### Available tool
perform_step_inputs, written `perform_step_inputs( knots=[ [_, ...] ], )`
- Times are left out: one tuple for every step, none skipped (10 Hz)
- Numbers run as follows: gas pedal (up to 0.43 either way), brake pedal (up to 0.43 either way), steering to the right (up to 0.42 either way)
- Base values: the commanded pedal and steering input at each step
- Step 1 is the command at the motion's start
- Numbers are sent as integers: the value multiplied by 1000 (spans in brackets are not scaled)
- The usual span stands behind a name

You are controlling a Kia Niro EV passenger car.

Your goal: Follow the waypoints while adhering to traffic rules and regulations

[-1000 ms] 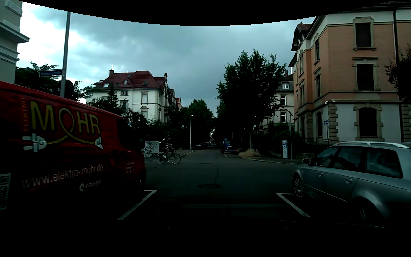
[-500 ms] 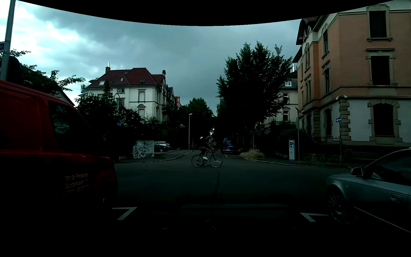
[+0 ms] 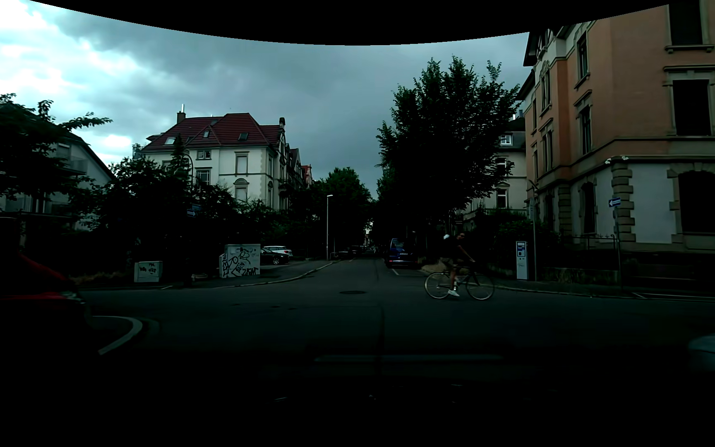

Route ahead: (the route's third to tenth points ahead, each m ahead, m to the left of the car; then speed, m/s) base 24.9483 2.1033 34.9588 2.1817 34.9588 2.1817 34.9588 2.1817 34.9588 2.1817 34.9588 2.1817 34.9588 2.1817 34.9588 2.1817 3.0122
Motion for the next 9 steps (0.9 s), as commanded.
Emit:
perform_step_inputs(
  knots=[
    [0,146,-3],
    [0,140,-3],
    [0,140,-3],
    [0,140,-3],
    [0,134,-3],
    [0,122,-3],
    [0,110,-5],
    [0,91,-6],
    [0,61,-5]
  ],
)
